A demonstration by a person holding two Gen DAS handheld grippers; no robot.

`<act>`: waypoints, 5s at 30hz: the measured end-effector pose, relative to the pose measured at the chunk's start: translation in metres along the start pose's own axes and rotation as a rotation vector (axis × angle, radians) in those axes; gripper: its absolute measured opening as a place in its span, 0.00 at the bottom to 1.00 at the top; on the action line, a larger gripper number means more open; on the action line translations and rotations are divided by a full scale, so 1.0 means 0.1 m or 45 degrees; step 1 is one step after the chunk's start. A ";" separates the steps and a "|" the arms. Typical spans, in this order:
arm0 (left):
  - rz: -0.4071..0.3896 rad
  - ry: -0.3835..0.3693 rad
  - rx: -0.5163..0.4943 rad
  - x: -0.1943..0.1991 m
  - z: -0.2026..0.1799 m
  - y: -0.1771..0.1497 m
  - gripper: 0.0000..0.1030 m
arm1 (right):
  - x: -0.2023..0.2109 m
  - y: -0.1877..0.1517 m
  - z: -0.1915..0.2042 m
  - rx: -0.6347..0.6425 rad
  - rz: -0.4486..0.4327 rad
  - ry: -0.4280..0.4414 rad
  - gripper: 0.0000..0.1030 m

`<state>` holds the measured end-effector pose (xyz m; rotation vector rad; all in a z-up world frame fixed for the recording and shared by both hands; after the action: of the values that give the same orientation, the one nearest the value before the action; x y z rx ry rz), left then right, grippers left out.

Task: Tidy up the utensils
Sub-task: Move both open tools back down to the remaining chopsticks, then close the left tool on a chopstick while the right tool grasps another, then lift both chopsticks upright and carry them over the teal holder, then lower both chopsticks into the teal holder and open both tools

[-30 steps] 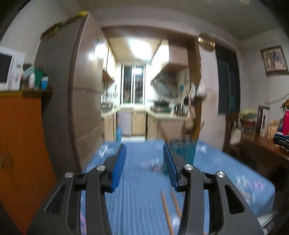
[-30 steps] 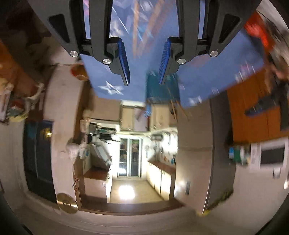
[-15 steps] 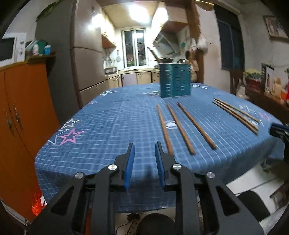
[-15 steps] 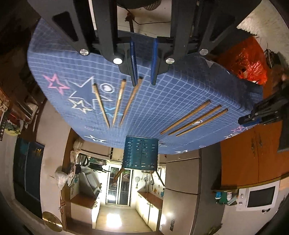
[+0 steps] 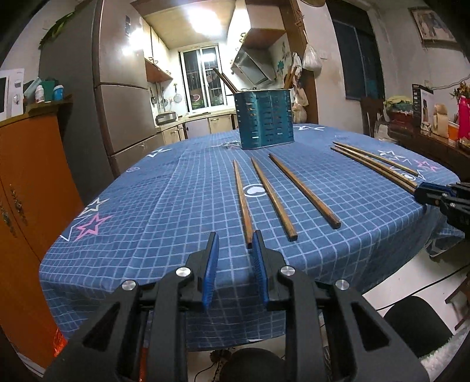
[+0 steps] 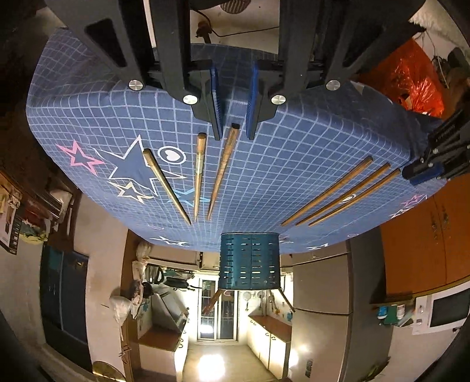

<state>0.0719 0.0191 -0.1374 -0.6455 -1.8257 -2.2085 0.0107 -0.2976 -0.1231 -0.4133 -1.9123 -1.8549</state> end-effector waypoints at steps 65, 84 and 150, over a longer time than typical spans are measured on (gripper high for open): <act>-0.202 -0.007 0.094 0.38 0.06 0.45 0.05 | 0.60 0.56 -0.06 0.006 -0.260 -0.001 0.07; -0.266 -0.091 0.192 0.45 0.42 1.84 0.05 | 0.72 2.05 -0.07 0.123 -0.408 0.164 0.07; -0.375 -0.051 0.082 0.03 0.02 3.33 0.05 | 0.47 3.84 0.28 0.137 -0.421 0.225 0.07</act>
<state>0.2106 -0.0505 0.1574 -0.4346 -2.1226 -2.3144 0.1610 -0.2525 0.2320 0.1071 -2.0389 -1.9001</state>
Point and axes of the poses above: each gripper's, at about its wrist camera, not at the fingertips, and x roughly against the way its jaws point, z to its left, y to its top, the point moved 9 cm from there along -x, roughly the way its jaws point
